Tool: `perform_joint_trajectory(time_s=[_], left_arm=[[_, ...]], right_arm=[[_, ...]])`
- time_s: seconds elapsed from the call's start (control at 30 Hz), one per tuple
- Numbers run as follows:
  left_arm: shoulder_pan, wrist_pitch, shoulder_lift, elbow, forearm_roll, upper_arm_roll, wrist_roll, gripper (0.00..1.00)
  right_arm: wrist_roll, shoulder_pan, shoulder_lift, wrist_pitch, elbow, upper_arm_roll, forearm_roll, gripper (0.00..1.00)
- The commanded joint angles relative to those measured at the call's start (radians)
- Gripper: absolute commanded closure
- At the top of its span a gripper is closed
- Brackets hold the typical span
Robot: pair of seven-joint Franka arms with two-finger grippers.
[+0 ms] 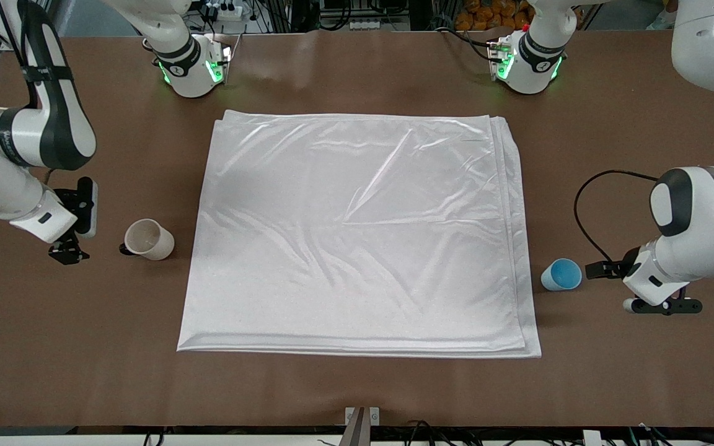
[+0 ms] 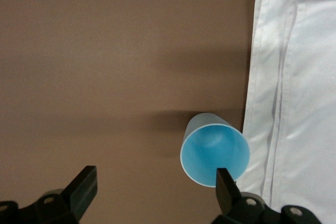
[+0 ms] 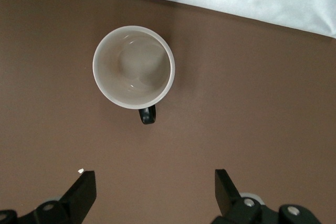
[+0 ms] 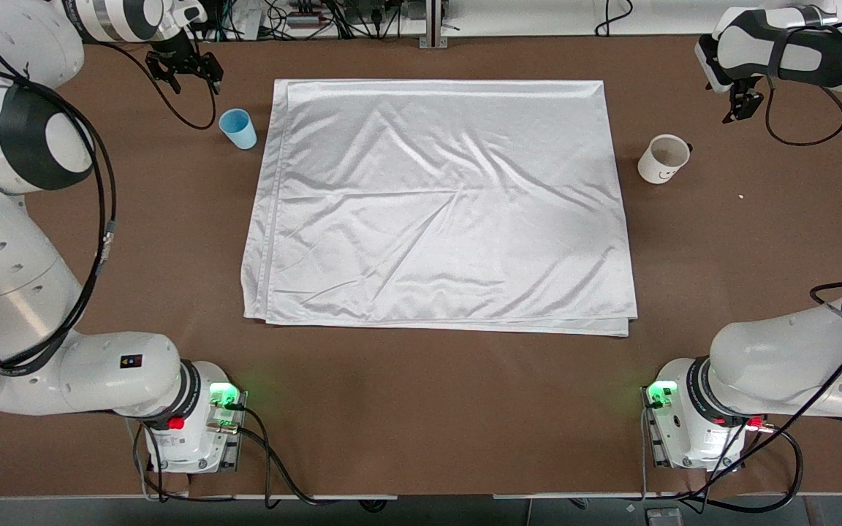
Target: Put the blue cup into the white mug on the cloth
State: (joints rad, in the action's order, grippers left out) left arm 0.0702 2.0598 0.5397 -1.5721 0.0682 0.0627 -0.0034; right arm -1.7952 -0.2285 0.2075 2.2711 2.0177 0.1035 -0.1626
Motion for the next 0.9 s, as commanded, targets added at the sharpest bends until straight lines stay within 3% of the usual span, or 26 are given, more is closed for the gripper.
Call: perform_joint_trajectory(time_s=[0.0,0.5,0.87], left_arm=[[0.003,0.013,0.034,0.015,0.019,0.006,-0.023,0.0],[0.003,0.12,0.08,-0.04,0.009,0.009,-0.027,0.0],[0.002,0.123,0.074,-0.068,-0.016,0.009,-0.041,0.0]], right_arm=[[-0.108,-0.02,0.064,0.043,-0.033,0.013,-0.017,0.0],[-0.171,-0.041,0.127,0.096,-0.005,0.012,-0.018,0.0],[-0.248,-0.074,0.2,0.18,0.007,0.013,-0.017,0.0]])
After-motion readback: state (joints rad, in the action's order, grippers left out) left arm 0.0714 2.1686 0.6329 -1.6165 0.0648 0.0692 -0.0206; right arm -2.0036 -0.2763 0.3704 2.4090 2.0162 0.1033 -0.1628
